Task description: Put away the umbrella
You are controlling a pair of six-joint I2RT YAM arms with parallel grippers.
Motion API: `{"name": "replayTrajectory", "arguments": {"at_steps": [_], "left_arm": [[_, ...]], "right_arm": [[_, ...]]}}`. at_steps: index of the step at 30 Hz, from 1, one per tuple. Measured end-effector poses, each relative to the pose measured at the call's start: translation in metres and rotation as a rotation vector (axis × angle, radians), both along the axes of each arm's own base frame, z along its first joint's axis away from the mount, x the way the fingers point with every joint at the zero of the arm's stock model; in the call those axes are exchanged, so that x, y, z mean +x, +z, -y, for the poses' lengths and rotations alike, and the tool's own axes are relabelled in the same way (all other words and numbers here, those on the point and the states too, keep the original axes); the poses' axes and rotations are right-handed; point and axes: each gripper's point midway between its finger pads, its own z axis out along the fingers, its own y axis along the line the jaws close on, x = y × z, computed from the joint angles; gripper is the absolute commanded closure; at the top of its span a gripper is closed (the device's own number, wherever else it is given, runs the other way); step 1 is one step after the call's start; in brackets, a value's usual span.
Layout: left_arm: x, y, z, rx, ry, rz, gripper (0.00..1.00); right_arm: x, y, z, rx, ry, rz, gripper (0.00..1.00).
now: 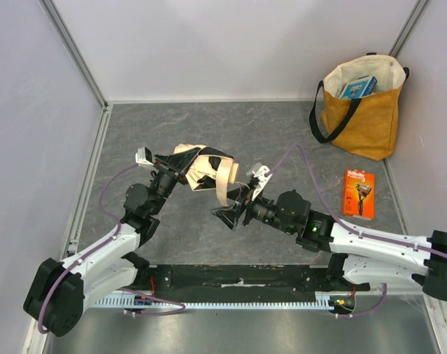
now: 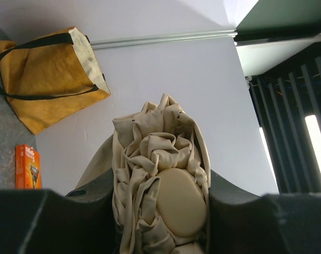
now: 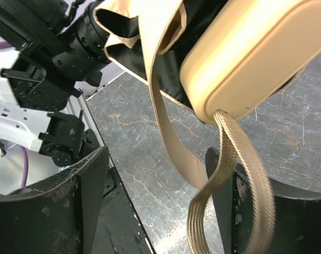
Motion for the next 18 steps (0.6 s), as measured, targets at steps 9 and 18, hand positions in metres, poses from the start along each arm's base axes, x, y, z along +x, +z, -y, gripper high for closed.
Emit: {"name": "replayTrajectory", "arguments": {"at_steps": [9, 18], "left_arm": [[0.004, 0.0, 0.001, -0.053, -0.016, -0.047, 0.98], [0.006, 0.006, 0.002, -0.07, -0.021, -0.046, 0.98]], "right_arm": [[0.002, -0.018, -0.027, -0.065, -0.026, 0.014, 1.0], [-0.008, 0.005, -0.063, -0.091, 0.042, -0.008, 1.0]]}}
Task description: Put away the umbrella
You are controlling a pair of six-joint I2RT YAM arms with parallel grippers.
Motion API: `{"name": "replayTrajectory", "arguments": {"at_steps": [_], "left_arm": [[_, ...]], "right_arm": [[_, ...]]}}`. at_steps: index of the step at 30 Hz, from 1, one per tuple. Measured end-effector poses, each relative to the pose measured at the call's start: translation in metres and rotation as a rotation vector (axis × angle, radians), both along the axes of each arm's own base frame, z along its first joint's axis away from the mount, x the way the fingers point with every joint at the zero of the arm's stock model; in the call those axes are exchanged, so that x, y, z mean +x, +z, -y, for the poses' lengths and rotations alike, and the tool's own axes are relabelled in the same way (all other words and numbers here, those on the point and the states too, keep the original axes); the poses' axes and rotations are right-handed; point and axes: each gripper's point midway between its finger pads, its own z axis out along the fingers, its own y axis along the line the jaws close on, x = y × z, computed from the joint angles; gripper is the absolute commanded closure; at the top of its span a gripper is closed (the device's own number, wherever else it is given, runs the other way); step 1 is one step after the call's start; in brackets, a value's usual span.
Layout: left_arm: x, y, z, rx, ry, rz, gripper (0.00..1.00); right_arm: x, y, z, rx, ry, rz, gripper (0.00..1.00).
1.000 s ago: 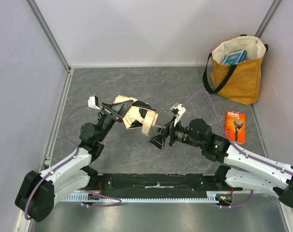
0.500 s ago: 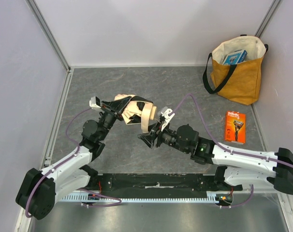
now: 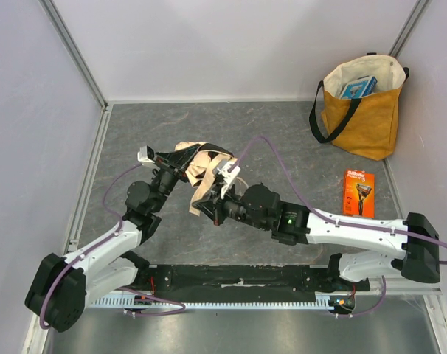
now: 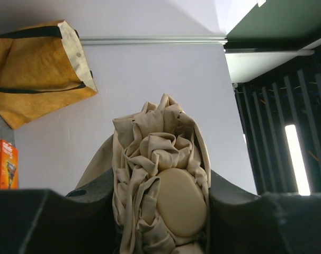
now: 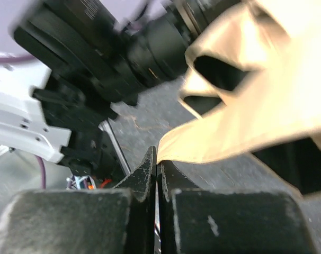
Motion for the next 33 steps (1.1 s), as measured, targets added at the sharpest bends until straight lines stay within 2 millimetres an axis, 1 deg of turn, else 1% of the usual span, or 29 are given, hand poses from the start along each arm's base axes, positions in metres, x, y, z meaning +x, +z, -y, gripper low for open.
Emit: {"name": "replayTrajectory", "arguments": {"at_steps": [2, 4, 5, 7, 10, 11, 14, 17, 19, 20, 21, 23, 25, 27, 29, 30, 31, 33], "left_arm": [[0.001, 0.0, 0.001, -0.027, -0.009, -0.008, 0.98], [0.005, -0.004, 0.002, -0.057, -0.022, -0.028, 0.98], [0.006, -0.007, 0.003, -0.065, -0.026, -0.041, 0.98], [0.009, -0.013, 0.004, -0.08, -0.034, -0.06, 0.98], [0.006, -0.013, 0.004, -0.107, -0.05, -0.053, 0.98], [0.005, -0.011, 0.004, -0.117, -0.053, -0.046, 0.98], [0.002, -0.005, 0.002, -0.15, -0.062, -0.019, 0.98], [0.0, -0.003, 0.002, -0.18, -0.08, -0.014, 0.98], [-0.001, -0.002, 0.003, -0.2, -0.102, -0.022, 0.98], [-0.001, -0.002, 0.004, -0.206, -0.11, -0.025, 0.98], [-0.002, -0.002, 0.006, -0.211, -0.126, -0.03, 0.98], [-0.003, -0.005, 0.011, -0.205, -0.161, -0.042, 0.98], [-0.003, -0.003, 0.019, -0.195, -0.2, -0.046, 0.98], [-0.005, 0.003, 0.024, -0.188, -0.232, -0.037, 0.98], [-0.01, 0.009, 0.026, -0.187, -0.254, -0.021, 0.98], [-0.011, 0.009, 0.027, -0.185, -0.259, -0.021, 0.98], [-0.012, 0.009, 0.027, -0.182, -0.26, -0.025, 0.98], [-0.009, 0.007, 0.025, -0.18, -0.239, -0.037, 0.98]], "right_arm": [[-0.003, 0.018, -0.01, -0.005, 0.016, 0.013, 1.0], [-0.008, 0.037, -0.025, -0.01, 0.043, 0.043, 1.0], [-0.011, 0.042, -0.031, -0.013, 0.057, 0.056, 1.0], [-0.021, 0.046, -0.041, -0.043, 0.093, 0.081, 1.0], [-0.028, 0.046, -0.044, -0.084, 0.123, 0.097, 1.0], [-0.03, 0.05, -0.043, -0.085, 0.132, 0.097, 1.0], [-0.033, 0.066, -0.044, -0.066, 0.145, 0.1, 1.0], [-0.035, 0.09, -0.044, -0.023, 0.154, 0.115, 1.0], [-0.035, 0.095, -0.044, -0.017, 0.162, 0.135, 1.0], [-0.036, 0.094, -0.044, -0.022, 0.169, 0.142, 1.0], [-0.036, 0.09, -0.044, -0.021, 0.177, 0.16, 1.0], [-0.036, 0.065, -0.042, -0.056, 0.183, 0.181, 1.0], [-0.031, 0.025, -0.036, -0.125, 0.16, 0.188, 1.0], [-0.02, -0.017, -0.025, -0.199, 0.093, 0.196, 1.0], [-0.002, -0.05, -0.009, -0.242, -0.017, 0.206, 1.0], [0.007, -0.062, -0.001, -0.24, -0.079, 0.213, 1.0], [0.014, -0.069, 0.007, -0.23, -0.129, 0.218, 1.0], [0.02, -0.072, 0.017, -0.183, -0.194, 0.228, 1.0]]}}
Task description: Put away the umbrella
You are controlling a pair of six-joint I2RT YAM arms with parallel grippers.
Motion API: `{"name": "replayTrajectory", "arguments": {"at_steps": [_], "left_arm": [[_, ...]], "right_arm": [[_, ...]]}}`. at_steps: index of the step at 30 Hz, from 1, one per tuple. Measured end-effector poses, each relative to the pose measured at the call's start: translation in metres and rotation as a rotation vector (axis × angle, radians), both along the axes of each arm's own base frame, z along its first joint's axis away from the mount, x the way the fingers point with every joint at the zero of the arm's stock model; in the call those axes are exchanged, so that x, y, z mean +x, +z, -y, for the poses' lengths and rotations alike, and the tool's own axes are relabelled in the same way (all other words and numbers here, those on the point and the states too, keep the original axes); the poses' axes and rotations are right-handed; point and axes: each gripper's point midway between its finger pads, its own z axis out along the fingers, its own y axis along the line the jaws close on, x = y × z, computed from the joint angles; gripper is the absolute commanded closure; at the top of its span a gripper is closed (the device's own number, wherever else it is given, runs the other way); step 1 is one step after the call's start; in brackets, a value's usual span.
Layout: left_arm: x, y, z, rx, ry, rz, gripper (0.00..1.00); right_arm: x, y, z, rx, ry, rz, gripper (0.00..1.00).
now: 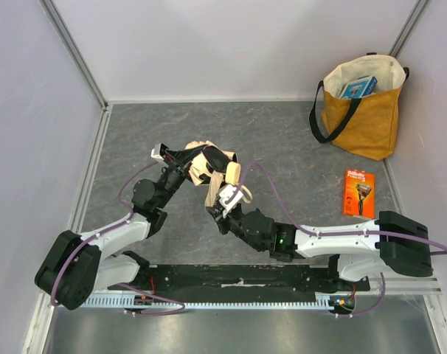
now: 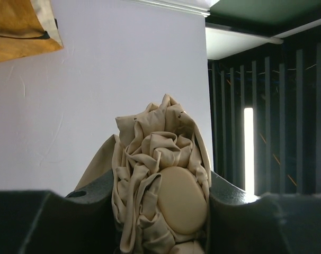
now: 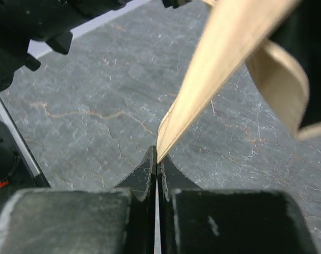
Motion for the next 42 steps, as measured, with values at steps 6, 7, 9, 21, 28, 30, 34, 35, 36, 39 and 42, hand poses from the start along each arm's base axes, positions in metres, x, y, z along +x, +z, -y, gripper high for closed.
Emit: {"name": "replayTrajectory", "arguments": {"at_steps": [6, 7, 9, 21, 28, 30, 34, 35, 36, 39, 42], "left_arm": [[-0.003, 0.017, -0.011, -0.043, 0.042, 0.031, 0.98], [-0.007, 0.023, -0.013, -0.054, 0.041, 0.048, 0.98], [-0.014, 0.032, -0.016, -0.072, 0.038, 0.079, 0.98], [-0.031, 0.019, 0.003, 0.001, -0.097, 0.083, 0.98], [-0.043, -0.014, 0.01, 0.125, -0.182, -0.092, 0.98], [-0.045, -0.025, 0.01, 0.168, -0.195, -0.16, 0.98], [-0.042, -0.044, 0.015, 0.348, -0.189, -0.279, 0.98], [-0.042, -0.047, 0.014, 0.402, -0.18, -0.297, 0.98], [-0.042, -0.047, 0.013, 0.441, -0.172, -0.299, 0.98], [-0.043, -0.05, 0.008, 0.563, -0.141, -0.292, 0.98], [-0.041, -0.064, 0.0, 0.68, -0.098, -0.293, 0.98]], "right_arm": [[0.008, 0.018, 0.001, 0.168, -0.063, -0.004, 1.0], [0.012, 0.022, 0.002, 0.196, -0.071, -0.011, 1.0], [0.021, 0.029, 0.004, 0.254, -0.08, -0.028, 1.0], [0.071, 0.04, 0.032, 0.391, -0.042, -0.106, 1.0], [0.081, 0.043, 0.041, 0.266, 0.003, -0.032, 1.0], [0.082, 0.043, 0.046, 0.225, 0.0, 0.001, 1.0], [0.09, 0.041, 0.055, 0.123, -0.044, 0.036, 1.0], [0.092, 0.042, 0.057, 0.103, -0.053, 0.041, 1.0], [0.093, 0.042, 0.059, 0.089, -0.061, 0.046, 1.0], [0.093, 0.045, 0.068, 0.055, -0.077, 0.069, 1.0], [0.091, 0.047, 0.074, 0.045, -0.087, 0.088, 1.0]]}}
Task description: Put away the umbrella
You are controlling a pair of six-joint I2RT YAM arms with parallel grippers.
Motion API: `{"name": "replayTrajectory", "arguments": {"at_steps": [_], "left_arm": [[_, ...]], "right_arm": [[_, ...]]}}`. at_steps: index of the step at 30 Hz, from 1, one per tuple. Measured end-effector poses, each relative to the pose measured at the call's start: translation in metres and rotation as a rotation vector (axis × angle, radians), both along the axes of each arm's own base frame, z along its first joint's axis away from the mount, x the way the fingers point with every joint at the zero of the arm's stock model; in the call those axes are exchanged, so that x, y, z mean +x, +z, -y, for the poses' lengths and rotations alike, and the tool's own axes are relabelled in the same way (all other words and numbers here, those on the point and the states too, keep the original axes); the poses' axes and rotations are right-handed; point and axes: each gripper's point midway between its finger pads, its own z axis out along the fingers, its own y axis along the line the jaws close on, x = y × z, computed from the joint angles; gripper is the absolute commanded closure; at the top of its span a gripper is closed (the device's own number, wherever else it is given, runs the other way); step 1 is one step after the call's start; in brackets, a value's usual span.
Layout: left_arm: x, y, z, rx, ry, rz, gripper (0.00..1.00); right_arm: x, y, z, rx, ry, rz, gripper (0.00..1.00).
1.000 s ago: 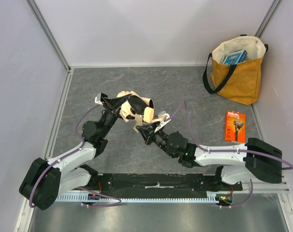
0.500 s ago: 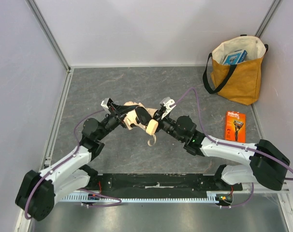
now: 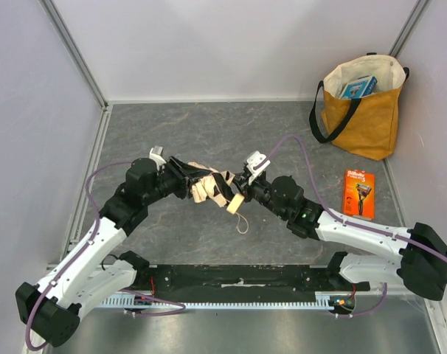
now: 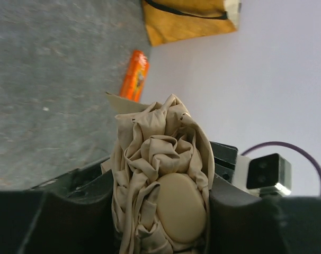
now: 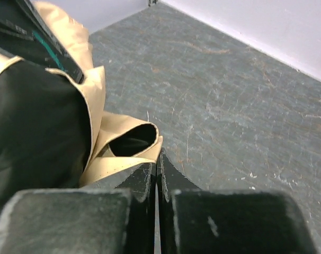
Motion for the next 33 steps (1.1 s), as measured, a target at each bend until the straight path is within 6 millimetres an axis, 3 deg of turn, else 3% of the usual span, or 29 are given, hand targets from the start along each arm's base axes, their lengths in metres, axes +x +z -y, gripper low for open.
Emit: {"name": "replayTrajectory", "arguments": {"at_steps": [9, 17, 22, 25, 30, 33], "left_arm": [[-0.003, -0.041, -0.011, 0.228, -0.022, 0.022, 0.98], [-0.007, -0.05, -0.013, 0.219, -0.032, 0.114, 0.98], [-0.015, -0.035, -0.022, 0.143, 0.005, 0.313, 0.98], [-0.016, -0.017, -0.034, 0.11, 0.076, 0.453, 0.98], [-0.003, 0.009, -0.056, 0.034, 0.255, 0.614, 0.98], [0.012, 0.013, -0.057, 0.044, 0.301, 0.637, 0.98]], "right_arm": [[-0.018, -0.038, -0.002, -0.106, -0.019, 0.007, 1.0], [-0.017, -0.062, -0.003, -0.168, -0.068, -0.038, 1.0], [-0.027, -0.074, -0.002, -0.111, -0.072, -0.167, 1.0], [-0.043, -0.091, 0.001, -0.058, -0.049, -0.293, 1.0], [-0.082, -0.128, -0.003, 0.048, 0.063, -0.549, 1.0], [-0.106, -0.129, -0.012, 0.137, 0.162, -0.665, 1.0]]}}
